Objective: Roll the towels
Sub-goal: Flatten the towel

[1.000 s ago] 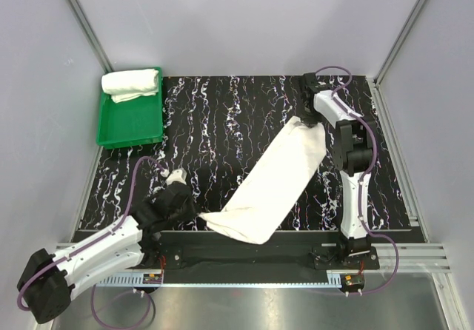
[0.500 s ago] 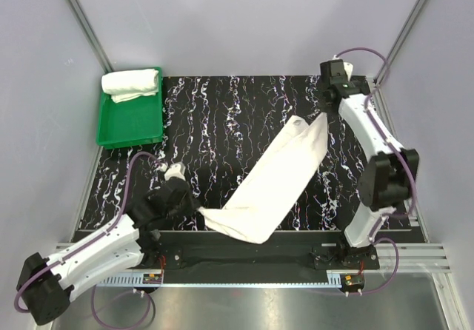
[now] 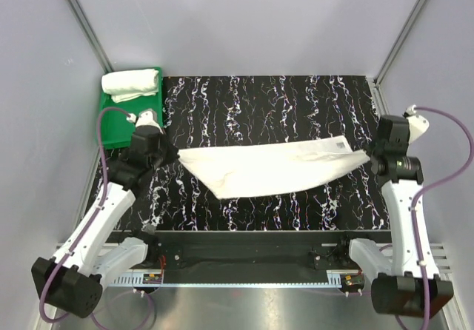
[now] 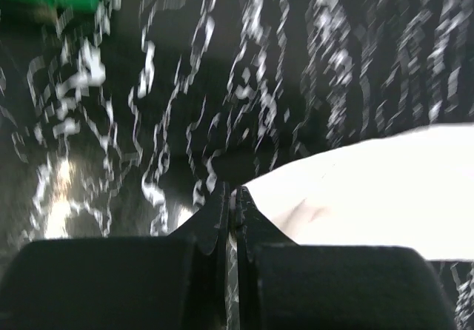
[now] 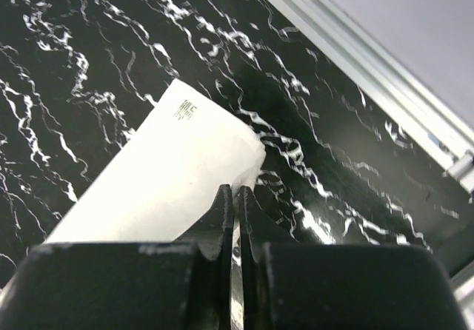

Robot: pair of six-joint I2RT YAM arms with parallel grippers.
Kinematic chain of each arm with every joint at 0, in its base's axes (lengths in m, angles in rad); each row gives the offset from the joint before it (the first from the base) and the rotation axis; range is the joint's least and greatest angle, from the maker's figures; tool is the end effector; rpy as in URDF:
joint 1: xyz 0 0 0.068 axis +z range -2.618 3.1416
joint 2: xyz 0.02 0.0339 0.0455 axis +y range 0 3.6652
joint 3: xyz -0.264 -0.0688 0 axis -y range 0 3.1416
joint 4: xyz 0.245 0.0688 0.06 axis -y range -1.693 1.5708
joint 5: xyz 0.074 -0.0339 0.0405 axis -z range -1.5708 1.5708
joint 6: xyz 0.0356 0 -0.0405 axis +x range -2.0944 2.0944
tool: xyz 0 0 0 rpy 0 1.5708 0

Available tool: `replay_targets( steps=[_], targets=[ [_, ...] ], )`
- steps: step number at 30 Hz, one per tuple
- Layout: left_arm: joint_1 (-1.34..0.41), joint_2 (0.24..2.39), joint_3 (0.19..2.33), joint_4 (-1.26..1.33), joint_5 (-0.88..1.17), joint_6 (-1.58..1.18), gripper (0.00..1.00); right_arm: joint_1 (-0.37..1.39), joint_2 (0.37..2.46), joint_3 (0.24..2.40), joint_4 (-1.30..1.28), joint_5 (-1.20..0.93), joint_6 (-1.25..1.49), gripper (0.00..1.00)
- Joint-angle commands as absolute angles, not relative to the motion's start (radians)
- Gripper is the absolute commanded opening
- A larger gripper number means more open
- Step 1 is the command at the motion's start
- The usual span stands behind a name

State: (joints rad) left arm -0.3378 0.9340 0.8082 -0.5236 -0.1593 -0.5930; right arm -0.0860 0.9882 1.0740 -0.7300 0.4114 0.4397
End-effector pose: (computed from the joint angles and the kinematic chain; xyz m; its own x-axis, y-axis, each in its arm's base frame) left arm 0.1911 -0.0611 0.2885 -0.5894 -0.3778 -0.7141 -0.1463 0.9192 -0.3655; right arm 0.1970 -0.0313 0.3507 -0.3723 0.4237 -0.8257 0.6142 0.7795 0.1230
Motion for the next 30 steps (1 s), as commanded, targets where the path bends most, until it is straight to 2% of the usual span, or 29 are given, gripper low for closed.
replay_targets(
  steps=[1,5,9,11,12,15,16,17,20,24,25,26,27,29,30],
  targets=[
    [-0.319,0.908,0.926,-0.477,-0.158,-0.486,0.0,-0.104,0.895,0.985,-0.721,0.454,0.529,0.0],
    [-0.31,0.842,0.896,-0.5,-0.306,-0.44,0.0,-0.109,0.787,0.876,-0.755,0.472,0.671,0.0],
    [-0.233,0.781,0.786,-0.495,-0.351,-0.469,0.0,-0.11,0.671,0.763,-0.695,0.361,0.804,0.0],
    [-0.206,0.807,0.767,-0.517,-0.299,-0.503,0.12,-0.11,0.658,0.718,-0.673,0.293,0.845,0.0],
    [-0.186,0.822,0.772,-0.541,-0.284,-0.505,0.13,-0.11,0.658,0.709,-0.678,0.281,0.853,0.0],
    [-0.158,0.883,0.805,-0.569,-0.25,-0.496,0.02,-0.11,0.622,0.657,-0.695,0.255,0.876,0.0],
    [-0.153,0.885,0.807,-0.565,-0.235,-0.492,0.0,-0.11,0.611,0.64,-0.68,0.188,0.87,0.02],
    [-0.149,0.882,0.808,-0.555,-0.224,-0.489,0.0,-0.11,0.598,0.614,-0.678,0.157,0.868,0.12],
    [-0.143,0.853,0.801,-0.506,-0.175,-0.486,0.0,-0.11,0.54,0.574,-0.686,0.068,0.883,0.59],
    [-0.143,0.847,0.79,-0.479,-0.134,-0.477,0.0,-0.11,0.45,0.618,-0.707,0.093,0.842,0.73],
    [-0.143,0.854,0.79,-0.483,-0.127,-0.474,0.0,-0.11,0.452,0.658,-0.69,0.121,0.827,0.75],
    [-0.143,0.854,0.788,-0.488,-0.124,-0.468,0.0,-0.109,0.465,0.673,-0.668,0.123,0.799,0.82],
    [-0.143,0.856,0.788,-0.491,-0.117,-0.465,0.0,-0.11,0.489,0.684,-0.632,0.111,0.783,0.85],
    [-0.143,0.857,0.79,-0.491,-0.084,-0.45,0.0,-0.11,0.663,0.738,-0.531,0.013,0.729,0.84],
    [-0.144,0.859,0.793,-0.494,-0.069,-0.442,0.0,-0.109,0.845,0.762,-0.5,-0.039,0.71,0.82]
  ],
)
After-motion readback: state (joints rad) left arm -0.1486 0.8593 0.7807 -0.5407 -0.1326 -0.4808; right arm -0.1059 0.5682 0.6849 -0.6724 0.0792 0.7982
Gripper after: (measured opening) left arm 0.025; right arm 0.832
